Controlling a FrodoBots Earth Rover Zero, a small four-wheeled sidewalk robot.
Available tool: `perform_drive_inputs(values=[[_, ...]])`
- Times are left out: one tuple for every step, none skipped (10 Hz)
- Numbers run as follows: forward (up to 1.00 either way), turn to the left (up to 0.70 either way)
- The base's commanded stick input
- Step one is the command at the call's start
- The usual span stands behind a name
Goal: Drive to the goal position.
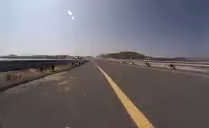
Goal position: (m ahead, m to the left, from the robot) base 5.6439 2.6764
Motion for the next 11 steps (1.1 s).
perform_drive_inputs(values=[[1.0, 0.0], [1.0, 0.0], [1.0, 0.0], [1.0, 0.0], [1.0, -0.02], [1.0, -0.13], [1.0, -0.24], [1.0, -0.27], [1.0, -0.27], [1.0, -0.27], [1.0, -0.27]])
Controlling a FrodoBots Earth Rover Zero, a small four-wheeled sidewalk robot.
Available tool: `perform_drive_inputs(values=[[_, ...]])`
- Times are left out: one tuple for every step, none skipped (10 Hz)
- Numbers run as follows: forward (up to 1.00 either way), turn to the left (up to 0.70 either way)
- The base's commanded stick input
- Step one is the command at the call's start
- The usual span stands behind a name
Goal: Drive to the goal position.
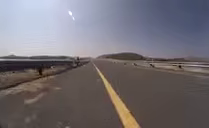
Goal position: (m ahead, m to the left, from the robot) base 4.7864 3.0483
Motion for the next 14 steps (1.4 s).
perform_drive_inputs(values=[[1.0, -0.16], [1.0, -0.02], [1.0, 0.0], [1.0, 0.0], [1.0, 0.0], [1.0, 0.0], [1.0, 0.0], [1.0, 0.0], [1.0, 0.0], [1.0, 0.0], [1.0, 0.0], [1.0, 0.0], [1.0, 0.0], [1.0, 0.0]])
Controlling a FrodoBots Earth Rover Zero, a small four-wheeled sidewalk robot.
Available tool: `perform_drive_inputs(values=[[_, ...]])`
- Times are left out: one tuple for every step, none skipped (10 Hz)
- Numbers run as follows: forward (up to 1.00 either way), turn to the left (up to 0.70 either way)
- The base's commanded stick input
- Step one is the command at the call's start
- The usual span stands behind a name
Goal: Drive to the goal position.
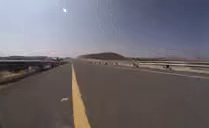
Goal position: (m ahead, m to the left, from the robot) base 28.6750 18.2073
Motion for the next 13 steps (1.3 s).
perform_drive_inputs(values=[[1.0, 0.0], [1.0, 0.0], [1.0, 0.0], [1.0, 0.0], [1.0, 0.0], [1.0, 0.0], [1.0, 0.0], [1.0, 0.0], [1.0, 0.27], [1.0, 0.27], [1.0, 0.27], [1.0, 0.27], [1.0, 0.27]])
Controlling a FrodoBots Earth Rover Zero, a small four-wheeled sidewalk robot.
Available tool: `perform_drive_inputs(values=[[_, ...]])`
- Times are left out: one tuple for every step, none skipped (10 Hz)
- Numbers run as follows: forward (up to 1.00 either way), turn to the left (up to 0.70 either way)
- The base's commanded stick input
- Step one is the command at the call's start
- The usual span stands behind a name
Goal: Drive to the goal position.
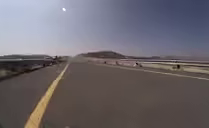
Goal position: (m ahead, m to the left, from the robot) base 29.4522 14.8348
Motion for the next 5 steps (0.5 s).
perform_drive_inputs(values=[[1.0, 0.27], [1.0, 0.0], [1.0, 0.0], [1.0, 0.0], [1.0, 0.0]])
